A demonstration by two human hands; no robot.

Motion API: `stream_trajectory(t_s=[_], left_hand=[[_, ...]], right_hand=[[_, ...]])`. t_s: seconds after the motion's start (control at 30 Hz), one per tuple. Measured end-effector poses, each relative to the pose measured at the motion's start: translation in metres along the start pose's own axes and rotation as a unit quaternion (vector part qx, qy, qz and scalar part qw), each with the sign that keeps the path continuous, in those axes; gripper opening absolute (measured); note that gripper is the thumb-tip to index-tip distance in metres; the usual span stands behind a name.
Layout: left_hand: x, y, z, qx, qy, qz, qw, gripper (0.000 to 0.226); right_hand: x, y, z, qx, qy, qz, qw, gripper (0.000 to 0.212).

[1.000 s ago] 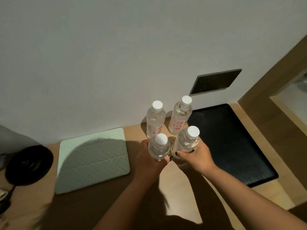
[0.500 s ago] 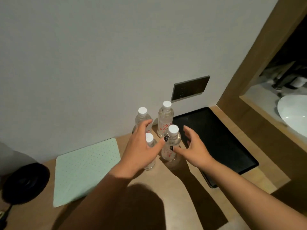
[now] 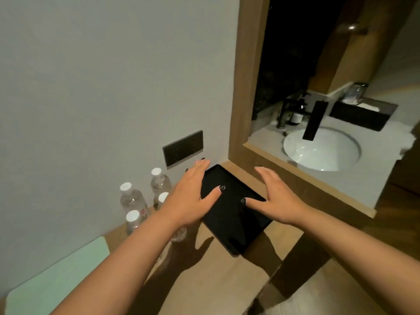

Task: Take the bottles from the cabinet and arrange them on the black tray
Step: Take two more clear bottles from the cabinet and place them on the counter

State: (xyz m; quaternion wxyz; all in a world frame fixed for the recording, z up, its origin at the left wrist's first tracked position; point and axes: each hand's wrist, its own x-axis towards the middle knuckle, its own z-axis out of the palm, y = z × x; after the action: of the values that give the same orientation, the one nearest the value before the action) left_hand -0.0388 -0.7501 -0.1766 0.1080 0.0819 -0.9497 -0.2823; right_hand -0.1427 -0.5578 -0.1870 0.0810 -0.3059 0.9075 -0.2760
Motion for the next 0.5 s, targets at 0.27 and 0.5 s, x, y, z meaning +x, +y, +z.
stream_trajectory(t_s=[0.27,0.5], left_hand=[[0.03,0.135,0.041,0.054,-0.047,0.137,0.988,0.068],[0.041,0.28,0.086,0.078,-0.053,0.227,0.969,0.066]], right_hand=[[-0.073,0.08,-0.117,-0.088,0.064,0.045,0.993,0.091],[-0.173,0.149,-0.228,-0.152,0.112,0.097,0.977,0.095]])
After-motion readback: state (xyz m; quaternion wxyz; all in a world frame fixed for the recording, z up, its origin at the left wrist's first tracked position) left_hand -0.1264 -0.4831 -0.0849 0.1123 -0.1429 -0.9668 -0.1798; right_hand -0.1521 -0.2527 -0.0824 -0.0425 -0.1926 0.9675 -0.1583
